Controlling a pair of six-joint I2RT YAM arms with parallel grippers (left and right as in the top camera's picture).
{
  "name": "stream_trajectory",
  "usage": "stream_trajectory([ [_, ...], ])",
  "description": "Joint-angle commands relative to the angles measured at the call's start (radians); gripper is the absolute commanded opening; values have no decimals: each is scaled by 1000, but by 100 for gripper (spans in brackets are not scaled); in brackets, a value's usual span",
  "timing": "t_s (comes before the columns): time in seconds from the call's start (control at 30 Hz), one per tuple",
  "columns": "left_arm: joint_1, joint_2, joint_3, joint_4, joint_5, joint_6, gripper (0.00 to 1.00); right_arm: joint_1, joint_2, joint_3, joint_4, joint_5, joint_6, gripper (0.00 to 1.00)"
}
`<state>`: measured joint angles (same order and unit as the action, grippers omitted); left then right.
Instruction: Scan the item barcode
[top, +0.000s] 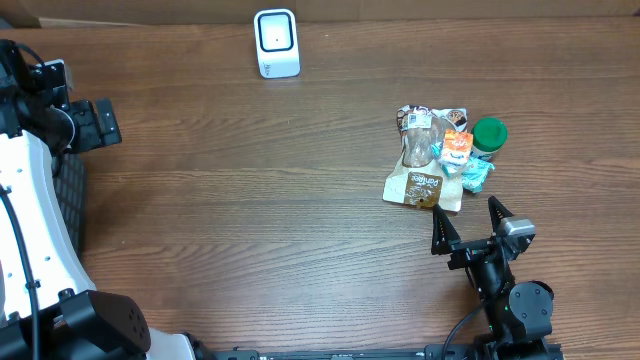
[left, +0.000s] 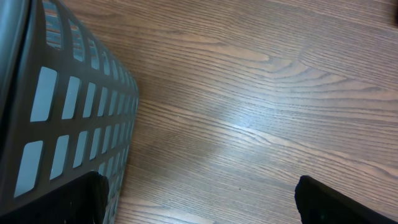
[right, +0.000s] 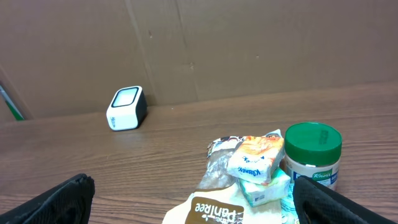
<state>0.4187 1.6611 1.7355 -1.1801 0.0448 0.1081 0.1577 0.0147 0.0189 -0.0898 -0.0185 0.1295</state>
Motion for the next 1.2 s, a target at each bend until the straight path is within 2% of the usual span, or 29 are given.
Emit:
stream_trajectory([
  [0.0,-7,0,0,3,0,12,100,-3,-12,-11,6,6,-4,100],
  [0.3,-17,-36,0,3,0,12,100,-3,-12,-11,6,6,-4,100],
  [0.63,-230,-313,-2,3,-1,12,99,-3,-12,-11,6,6,-4,100],
  [0.8,-318,-483,-153,36,-9,14,99,-3,-12,-11,6,6,-4,100],
  [0.87,-327,-564,-268,132,-5,15,100,-3,-12,-11,6,6,-4,100],
  [0.97,-337,-718,-503,369,42,16,100,-3,-12,-11,6,6,-4,100],
  [1.0,-341,-840,-688,570,88,16,99,-3,-12,-11,6,6,-4,100],
  [1.07,-341,-954,-858,753,122,16,100,-3,-12,-11,7,6,-4,100],
  [1.13,-341,-1130,-1118,1012,132,16,100,-3,-12,-11,6,6,-4,100],
  [1.17,-341,-1181,-1188,1072,132,16,100,-3,-12,-11,6,6,-4,100],
])
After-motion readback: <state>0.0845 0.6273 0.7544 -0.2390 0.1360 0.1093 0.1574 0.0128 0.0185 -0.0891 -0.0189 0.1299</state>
